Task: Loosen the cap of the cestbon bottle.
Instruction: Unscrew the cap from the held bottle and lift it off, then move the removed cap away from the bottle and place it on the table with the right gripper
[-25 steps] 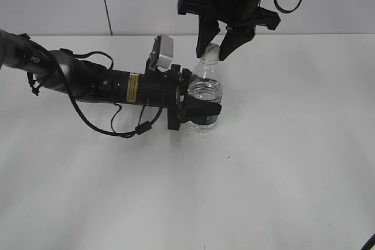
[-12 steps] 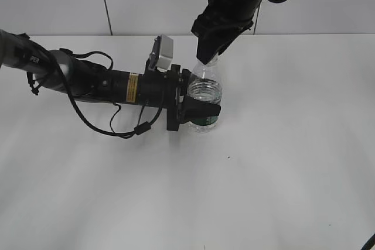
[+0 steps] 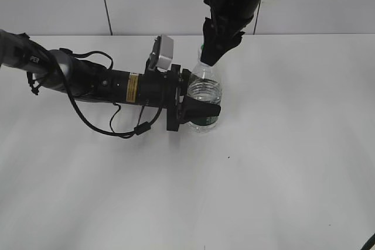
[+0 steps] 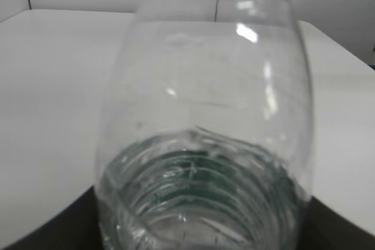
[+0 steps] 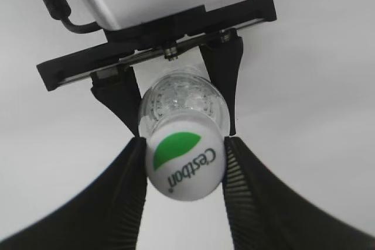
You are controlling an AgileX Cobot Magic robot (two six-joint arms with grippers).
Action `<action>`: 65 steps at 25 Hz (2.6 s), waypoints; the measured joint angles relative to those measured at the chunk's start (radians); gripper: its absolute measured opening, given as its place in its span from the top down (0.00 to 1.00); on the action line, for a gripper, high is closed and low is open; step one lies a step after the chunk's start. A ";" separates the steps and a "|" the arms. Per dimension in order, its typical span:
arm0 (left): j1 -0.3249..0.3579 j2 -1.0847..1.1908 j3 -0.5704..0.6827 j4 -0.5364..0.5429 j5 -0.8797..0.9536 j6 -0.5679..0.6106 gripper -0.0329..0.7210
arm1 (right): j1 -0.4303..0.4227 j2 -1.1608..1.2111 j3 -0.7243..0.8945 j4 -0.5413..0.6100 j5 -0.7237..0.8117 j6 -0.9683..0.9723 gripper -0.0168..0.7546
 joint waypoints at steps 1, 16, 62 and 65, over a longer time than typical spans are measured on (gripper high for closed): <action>0.000 0.000 0.000 0.000 0.000 0.000 0.41 | 0.000 0.000 0.000 0.000 0.000 -0.029 0.58; 0.000 0.000 0.000 0.000 -0.001 0.001 0.41 | 0.000 0.000 -0.001 -0.003 -0.003 -0.287 0.58; 0.000 0.000 0.000 0.003 -0.007 -0.010 0.41 | -0.140 -0.053 -0.033 -0.216 0.002 0.691 0.59; 0.000 0.000 0.000 0.001 -0.007 -0.013 0.41 | -0.217 -0.052 0.020 -0.218 0.002 0.737 0.59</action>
